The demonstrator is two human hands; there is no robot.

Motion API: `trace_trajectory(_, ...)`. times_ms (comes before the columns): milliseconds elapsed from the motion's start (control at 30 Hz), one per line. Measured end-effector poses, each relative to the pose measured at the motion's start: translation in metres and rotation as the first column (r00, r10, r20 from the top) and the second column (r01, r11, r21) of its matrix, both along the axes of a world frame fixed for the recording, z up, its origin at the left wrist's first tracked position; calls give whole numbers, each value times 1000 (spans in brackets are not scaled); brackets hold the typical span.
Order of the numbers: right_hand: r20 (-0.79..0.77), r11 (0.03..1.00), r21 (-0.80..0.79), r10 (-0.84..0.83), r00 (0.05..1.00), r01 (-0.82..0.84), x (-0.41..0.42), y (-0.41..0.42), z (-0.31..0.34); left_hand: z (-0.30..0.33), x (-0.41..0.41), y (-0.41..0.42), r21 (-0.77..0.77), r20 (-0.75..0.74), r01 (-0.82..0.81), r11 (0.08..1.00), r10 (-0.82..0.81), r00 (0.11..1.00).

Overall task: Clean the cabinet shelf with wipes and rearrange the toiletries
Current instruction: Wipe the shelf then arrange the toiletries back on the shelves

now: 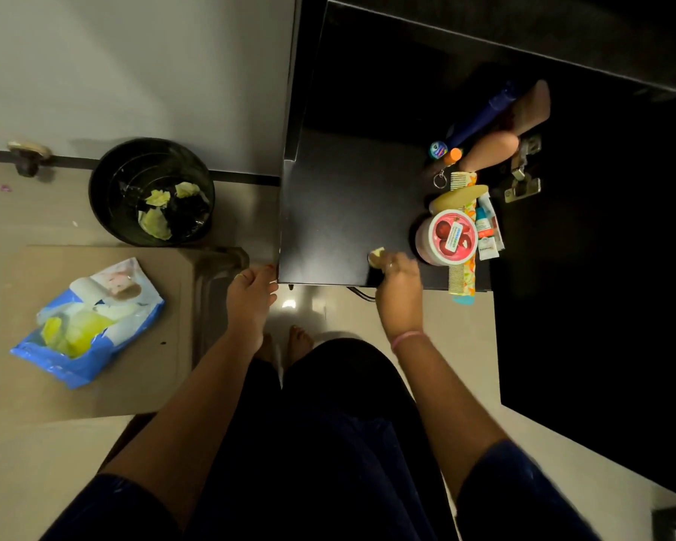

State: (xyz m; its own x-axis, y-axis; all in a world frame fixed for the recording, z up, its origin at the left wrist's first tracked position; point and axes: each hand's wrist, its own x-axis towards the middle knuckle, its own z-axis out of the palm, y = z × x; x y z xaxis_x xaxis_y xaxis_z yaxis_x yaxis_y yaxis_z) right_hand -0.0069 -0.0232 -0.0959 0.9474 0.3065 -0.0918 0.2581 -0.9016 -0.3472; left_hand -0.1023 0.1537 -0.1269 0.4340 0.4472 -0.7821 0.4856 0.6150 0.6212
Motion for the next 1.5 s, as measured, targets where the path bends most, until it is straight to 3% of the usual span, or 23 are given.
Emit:
trace_trajectory(200,-301,999,-4,-41,953,42,-75,-32,2,3,1,1,0,-48,9,1000,-9,999)
trace_trajectory(300,-170,969,171,-152,974,181,-73,-31,15,6,4,2,-6,-51,15,1000,-15,999)
trace_trajectory(400,-117,865,277,-402,908,419,-47,-20,29,8,5,2,-16,-60,11,1000,-12,998)
trace_trajectory(533,-111,802,262,-527,843,536,-17,-16,26,14,7,1,-53,-53,-3,999,0,999)
trace_trajectory(667,-117,827,109,-540,834,551,-5,-3,11,18,5,4,-125,-13,-35,992,34,999)
trace_trajectory(800,-132,885,83,-446,885,459,-15,37,6,20,3,6,-139,-39,-27,990,22,999)
trace_trajectory(867,-219,911,46,-390,894,409,-18,61,9,22,2,5,-151,-41,-25,988,19,999)
trace_trajectory(967,-252,955,89,-252,934,282,-21,99,17,23,1,5,-172,-33,-42,984,37,999)
trace_trajectory(1067,-243,994,100,58,968,-35,-30,131,15,21,-3,10,-177,-47,-63,982,55,997)
trace_trajectory(1133,-315,960,154,271,910,-233,-41,138,11,18,-8,14,-179,-62,-62,982,52,997)
trace_trajectory(1200,-277,923,162,381,882,-348,-48,133,9,15,-13,18,-176,-92,-75,981,60,994)
trace_trajectory(1233,-234,939,187,328,915,-289,-45,126,9,15,-15,20,-184,-108,-85,979,66,992)
trace_trajectory(1333,-39,941,325,-91,995,98,-13,96,16,10,-16,29,-207,-127,-89,974,63,990)
trace_trajectory(1400,27,912,318,-280,960,258,18,71,12,10,-17,31,-208,-148,-76,975,45,988)
trace_trajectory(1500,-67,867,120,-478,876,483,45,52,4,13,-14,28,-200,-143,-57,978,29,989)
